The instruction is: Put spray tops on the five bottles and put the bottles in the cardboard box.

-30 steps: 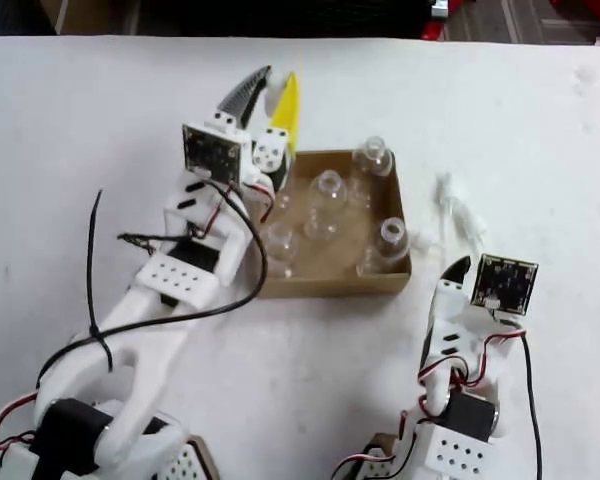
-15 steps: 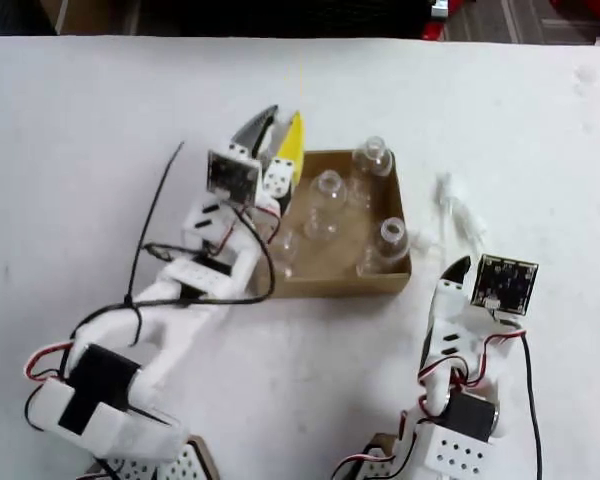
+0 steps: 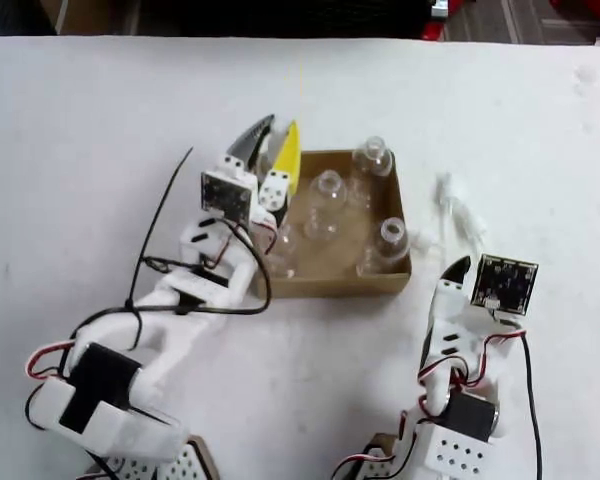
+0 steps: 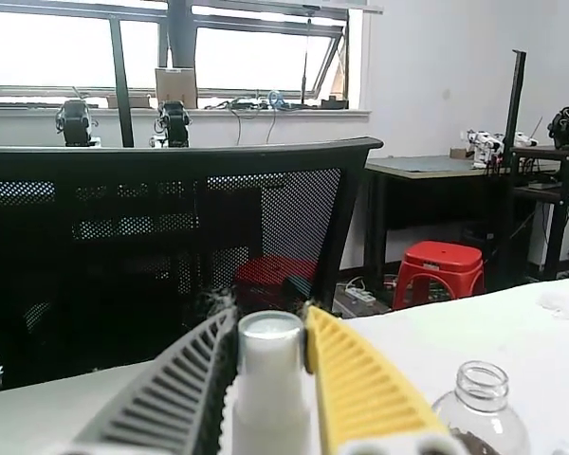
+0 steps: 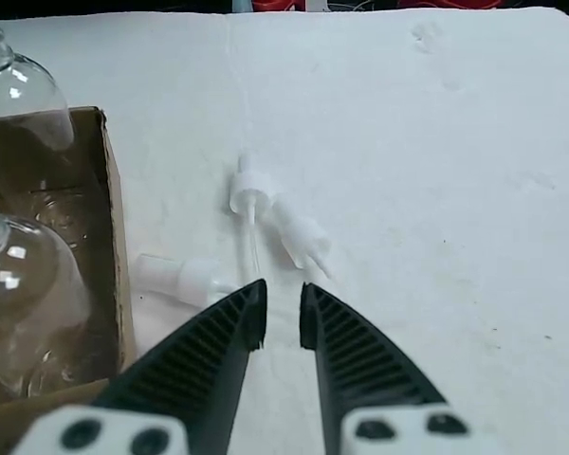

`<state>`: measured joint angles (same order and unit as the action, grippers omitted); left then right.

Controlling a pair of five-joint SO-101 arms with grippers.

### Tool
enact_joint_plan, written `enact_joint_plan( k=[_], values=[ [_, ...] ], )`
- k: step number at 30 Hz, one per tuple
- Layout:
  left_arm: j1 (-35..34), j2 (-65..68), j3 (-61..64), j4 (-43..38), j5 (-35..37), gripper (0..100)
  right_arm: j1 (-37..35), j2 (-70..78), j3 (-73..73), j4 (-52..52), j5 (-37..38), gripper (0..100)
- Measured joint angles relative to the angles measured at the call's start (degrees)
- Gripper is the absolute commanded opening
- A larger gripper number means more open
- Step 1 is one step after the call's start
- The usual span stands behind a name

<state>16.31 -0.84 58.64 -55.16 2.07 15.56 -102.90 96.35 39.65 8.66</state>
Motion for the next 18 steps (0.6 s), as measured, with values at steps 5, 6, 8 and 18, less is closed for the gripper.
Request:
enact_joint_plan(
  k=[5,6,8,18],
  values=[
    [0.0,0.0,0.0,0.0,0.0,7,0.0,0.0,0.0,0.0,0.0,5.3],
    [0.0,0.0,0.0,0.0,0.0,10,0.0,0.0,0.0,0.0,0.0,5.3],
    [0.0,0.0,0.1,0.0,0.0,16,0.0,0.0,0.0,0.0,0.0,5.3],
    [0.1,-1.5,2.4,0.0,0.0,10,0.0,0.0,0.0,0.0,0.0,5.3]
  ],
)
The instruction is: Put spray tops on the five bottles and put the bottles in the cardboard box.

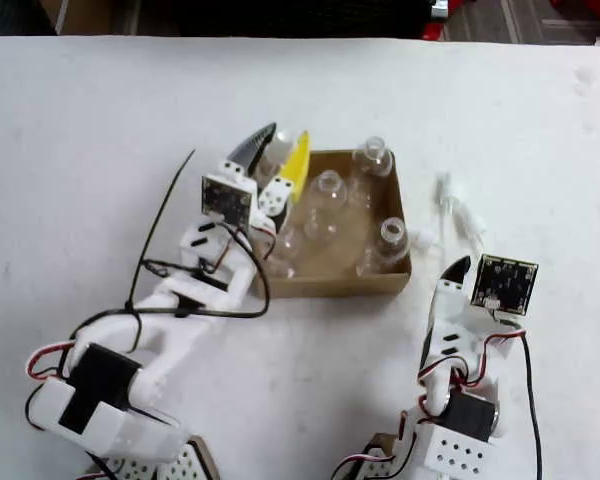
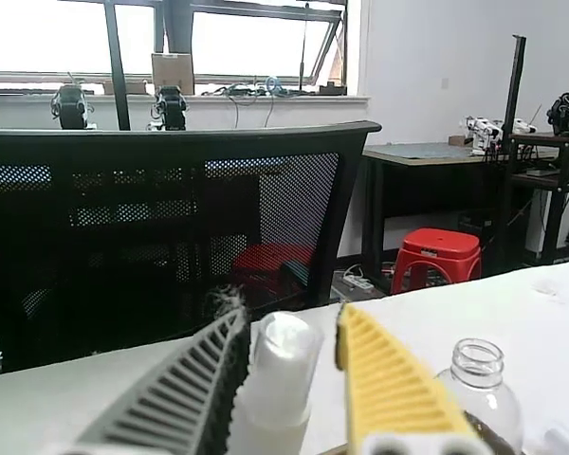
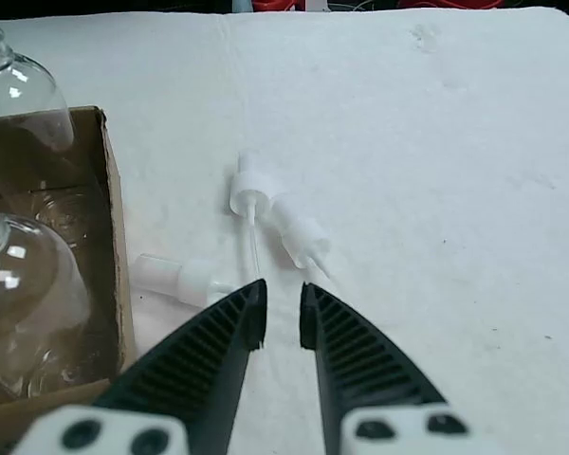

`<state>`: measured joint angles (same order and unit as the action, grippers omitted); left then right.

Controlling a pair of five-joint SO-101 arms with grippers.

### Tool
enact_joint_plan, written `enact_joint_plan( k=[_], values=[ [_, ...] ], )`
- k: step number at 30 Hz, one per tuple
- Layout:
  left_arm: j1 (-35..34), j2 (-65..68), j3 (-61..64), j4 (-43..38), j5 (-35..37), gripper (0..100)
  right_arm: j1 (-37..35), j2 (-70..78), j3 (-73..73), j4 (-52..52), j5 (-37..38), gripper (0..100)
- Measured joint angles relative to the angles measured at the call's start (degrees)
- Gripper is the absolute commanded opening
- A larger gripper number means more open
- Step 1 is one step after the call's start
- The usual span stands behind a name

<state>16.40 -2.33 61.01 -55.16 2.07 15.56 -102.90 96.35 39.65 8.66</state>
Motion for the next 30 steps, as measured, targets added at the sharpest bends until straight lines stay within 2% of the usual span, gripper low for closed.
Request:
enact_joint_plan(
  k=[7,11,16,19,24,30],
  values=[
    [-0.9,-12.6,5.2,0.7,0.0,10,0.0,0.0,0.0,0.0,0.0,5.3],
    [-1.4,-21.5,5.4,8.6,0.0,10,0.0,0.0,0.0,0.0,0.0,5.3],
    [-2.3,-33.7,5.5,22.2,0.1,10,0.0,0.0,0.0,0.0,0.0,5.3],
    [-5.2,-42.5,5.5,31.9,4.2,10,0.0,0.0,0.0,0.0,0.0,5.3],
    [-12.8,-59.4,5.5,52.0,11.3,9,0.0,0.0,0.0,0.0,0.0,5.3],
    [-15.6,-77.8,5.9,77.9,11.6,10,0.0,0.0,0.0,0.0,0.0,5.3]
  ],
)
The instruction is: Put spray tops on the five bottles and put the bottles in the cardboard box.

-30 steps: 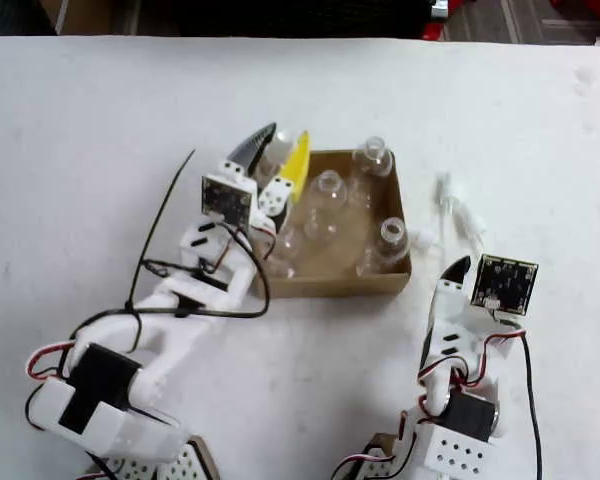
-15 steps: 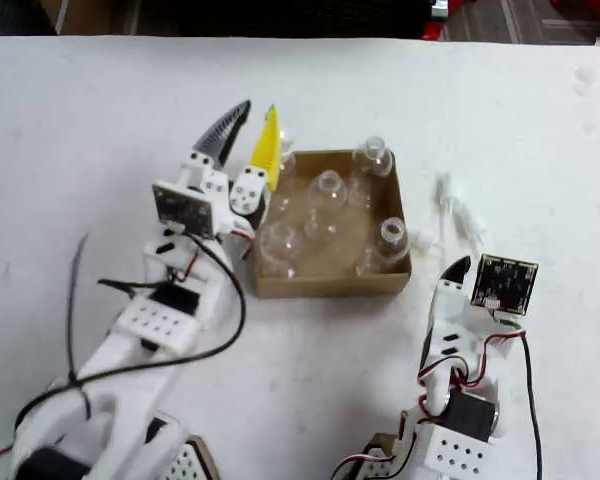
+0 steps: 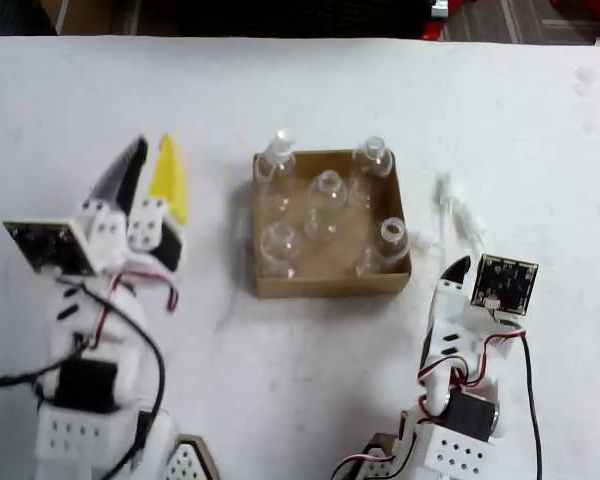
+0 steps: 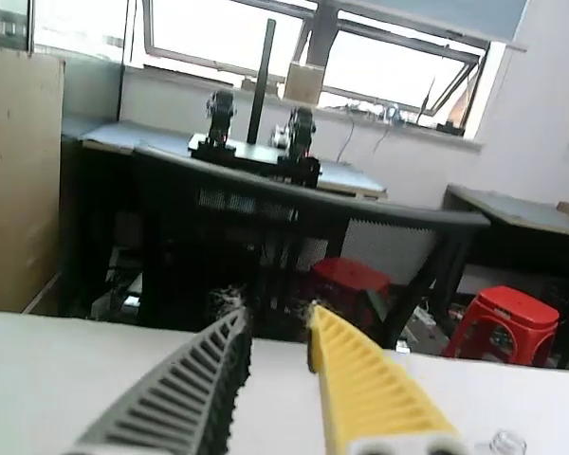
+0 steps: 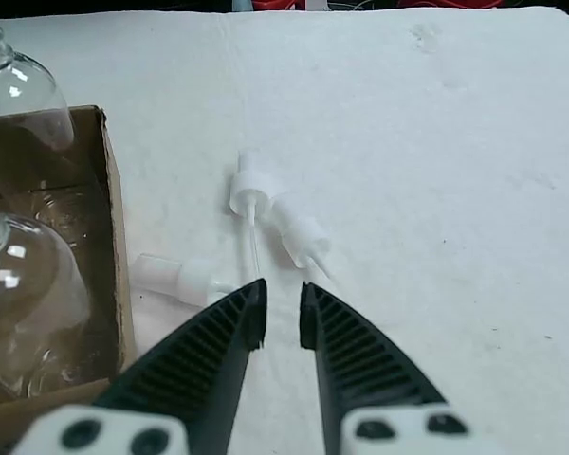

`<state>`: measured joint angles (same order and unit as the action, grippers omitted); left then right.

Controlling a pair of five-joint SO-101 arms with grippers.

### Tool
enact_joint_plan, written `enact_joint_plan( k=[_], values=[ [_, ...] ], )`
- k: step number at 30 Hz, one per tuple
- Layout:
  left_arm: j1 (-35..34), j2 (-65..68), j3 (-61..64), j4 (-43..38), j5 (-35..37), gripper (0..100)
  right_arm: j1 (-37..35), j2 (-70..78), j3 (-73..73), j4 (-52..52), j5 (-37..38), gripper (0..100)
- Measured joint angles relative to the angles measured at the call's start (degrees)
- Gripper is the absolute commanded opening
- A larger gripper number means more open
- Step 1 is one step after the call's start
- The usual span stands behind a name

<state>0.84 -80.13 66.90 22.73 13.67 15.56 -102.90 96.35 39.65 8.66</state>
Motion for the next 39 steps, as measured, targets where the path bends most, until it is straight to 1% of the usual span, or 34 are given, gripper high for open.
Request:
enact_joint_plan(
  k=[1,3,5,9,10,12,15,18,35,39],
  values=[
    [0.0,-2.5,0.3,3.6,0.0,10,0.0,0.0,0.0,0.0,0.0,5.3],
    [0.0,-6.9,2.2,8.4,0.0,10,0.0,0.0,0.0,0.0,0.0,5.3],
    [0.0,-10.6,5.6,9.6,0.0,10,0.0,0.0,0.0,0.0,0.0,5.3],
    [0.0,-18.5,15.7,9.2,-0.3,10,0.0,0.0,0.0,0.0,0.0,5.3],
    [0.0,-20.7,18.5,8.5,-1.5,10,0.0,0.0,0.0,0.0,0.0,5.3],
    [-0.1,-23.4,23.7,6.1,-5.8,9,0.0,0.0,0.0,0.0,0.0,5.3],
    [-0.2,-23.9,29.4,1.1,-13.0,9,0.0,0.0,0.0,0.0,0.0,5.3],
    [-0.1,-23.9,30.0,-0.9,-15.8,9,0.0,0.0,0.0,0.0,0.0,5.3],
    [-0.2,-23.9,30.0,-1.7,-16.4,10,0.0,0.0,0.0,0.0,0.0,5.3],
    [-0.2,-23.9,30.0,-1.7,-18.7,10,0.0,0.0,0.0,0.0,0.0,5.3]
  ],
)
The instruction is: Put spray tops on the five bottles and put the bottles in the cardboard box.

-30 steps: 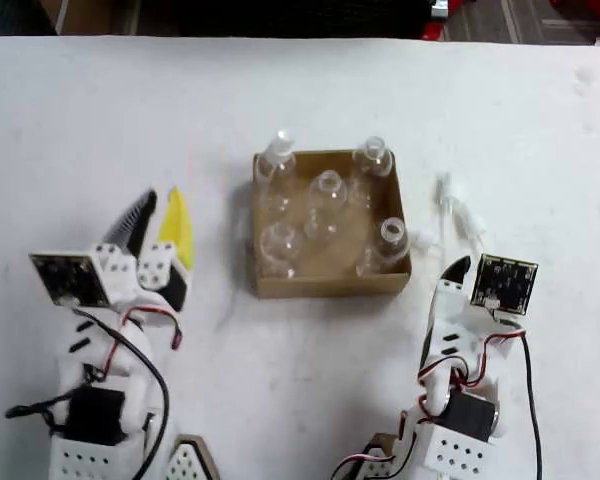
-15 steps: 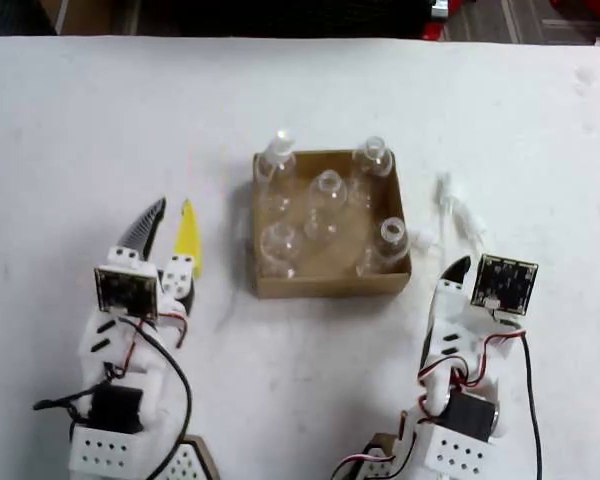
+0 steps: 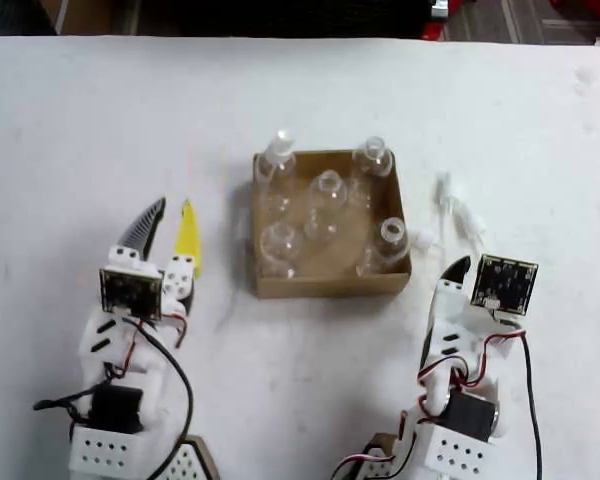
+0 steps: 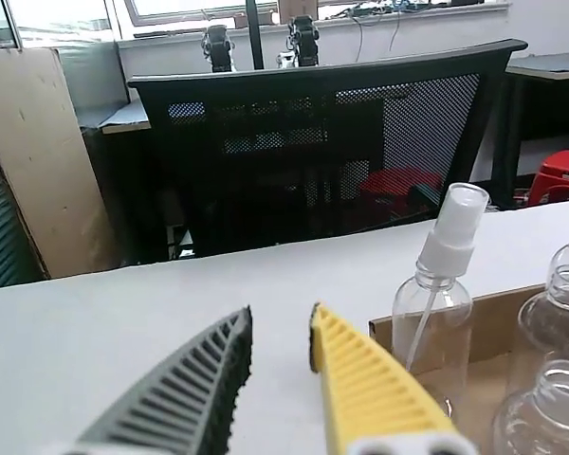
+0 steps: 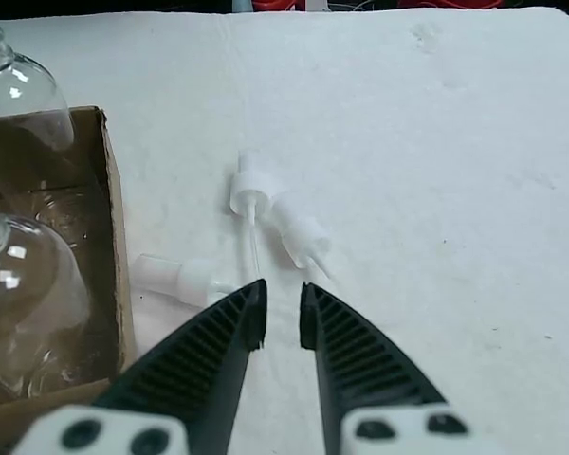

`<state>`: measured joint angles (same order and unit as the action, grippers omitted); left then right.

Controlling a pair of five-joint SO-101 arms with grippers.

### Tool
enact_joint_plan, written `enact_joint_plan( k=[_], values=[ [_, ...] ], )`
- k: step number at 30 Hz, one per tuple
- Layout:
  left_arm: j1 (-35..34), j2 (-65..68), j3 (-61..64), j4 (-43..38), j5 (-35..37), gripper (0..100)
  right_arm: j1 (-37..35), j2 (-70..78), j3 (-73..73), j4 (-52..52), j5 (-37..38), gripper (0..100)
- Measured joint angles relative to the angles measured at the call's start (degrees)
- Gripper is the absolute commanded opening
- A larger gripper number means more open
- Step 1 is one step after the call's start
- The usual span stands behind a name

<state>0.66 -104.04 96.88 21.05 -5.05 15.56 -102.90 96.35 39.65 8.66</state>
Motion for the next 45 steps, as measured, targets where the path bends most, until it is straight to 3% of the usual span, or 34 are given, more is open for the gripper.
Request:
enact_joint_plan(
  k=[6,13,23,28,33,39,45],
  values=[
    [0.0,0.0,0.0,0.0,-0.8,10,0.0,0.0,0.0,0.0,0.0,5.3],
    [0.1,0.0,-3.4,7.6,-0.9,10,0.0,0.0,0.0,0.0,0.0,5.3],
    [0.1,2.0,-9.2,10.0,-0.9,10,0.0,0.0,0.0,0.0,0.0,5.3],
    [0.4,15.8,-21.7,14.1,-0.9,10,0.0,0.0,0.0,0.5,0.0,5.3],
    [0.5,38.0,-34.9,17.9,-0.6,10,0.0,0.0,0.0,0.7,0.0,5.3],
    [0.6,61.6,-46.9,18.5,6.0,11,0.0,0.0,0.0,0.7,0.0,5.3],
    [1.1,81.0,-53.5,18.5,13.9,20,0.0,0.0,0.0,0.7,0.0,5.3]
  ],
)
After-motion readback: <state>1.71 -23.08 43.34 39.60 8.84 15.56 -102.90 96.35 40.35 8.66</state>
